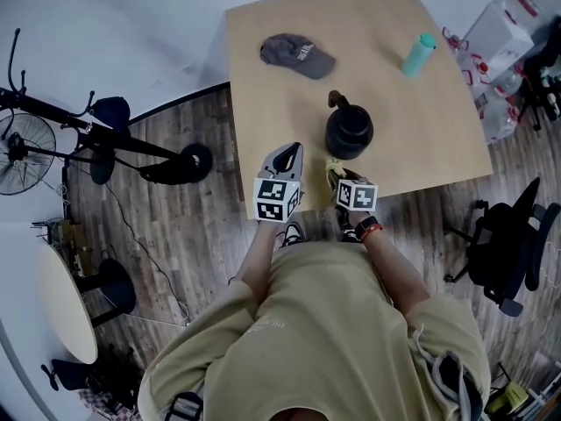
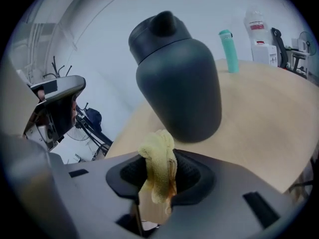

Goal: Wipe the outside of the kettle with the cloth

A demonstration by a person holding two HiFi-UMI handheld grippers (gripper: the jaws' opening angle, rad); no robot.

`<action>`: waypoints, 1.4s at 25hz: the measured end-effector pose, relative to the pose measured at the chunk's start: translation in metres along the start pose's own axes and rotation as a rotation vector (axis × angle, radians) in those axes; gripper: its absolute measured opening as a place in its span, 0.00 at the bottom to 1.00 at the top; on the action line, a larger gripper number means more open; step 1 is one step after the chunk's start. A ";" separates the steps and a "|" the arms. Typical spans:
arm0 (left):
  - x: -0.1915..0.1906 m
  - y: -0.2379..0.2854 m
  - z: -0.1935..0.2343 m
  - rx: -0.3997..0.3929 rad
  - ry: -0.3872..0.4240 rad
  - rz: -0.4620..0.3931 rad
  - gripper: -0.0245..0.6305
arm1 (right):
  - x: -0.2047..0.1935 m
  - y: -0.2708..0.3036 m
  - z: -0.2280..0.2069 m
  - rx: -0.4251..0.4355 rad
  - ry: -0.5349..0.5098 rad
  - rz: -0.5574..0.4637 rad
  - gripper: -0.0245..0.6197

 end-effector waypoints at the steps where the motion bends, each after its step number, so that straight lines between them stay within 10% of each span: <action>1: 0.001 -0.002 0.004 0.001 0.004 -0.001 0.07 | 0.000 0.007 0.006 0.001 0.009 -0.004 0.25; 21: 0.014 -0.014 0.055 0.026 0.035 -0.003 0.07 | 0.024 0.070 0.022 -0.108 0.225 -0.072 0.25; 35: 0.007 -0.004 0.038 0.026 0.016 0.003 0.07 | 0.022 0.052 0.013 -0.107 0.178 -0.042 0.25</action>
Point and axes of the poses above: the fingertips, and each gripper's own axes: y forward along the fingers, z to its left, x out of its top, the point moved 2 cm from there along -y, backward along the fingers, and after that the axes turned 11 degrees about -z, right-handed, at the moved point
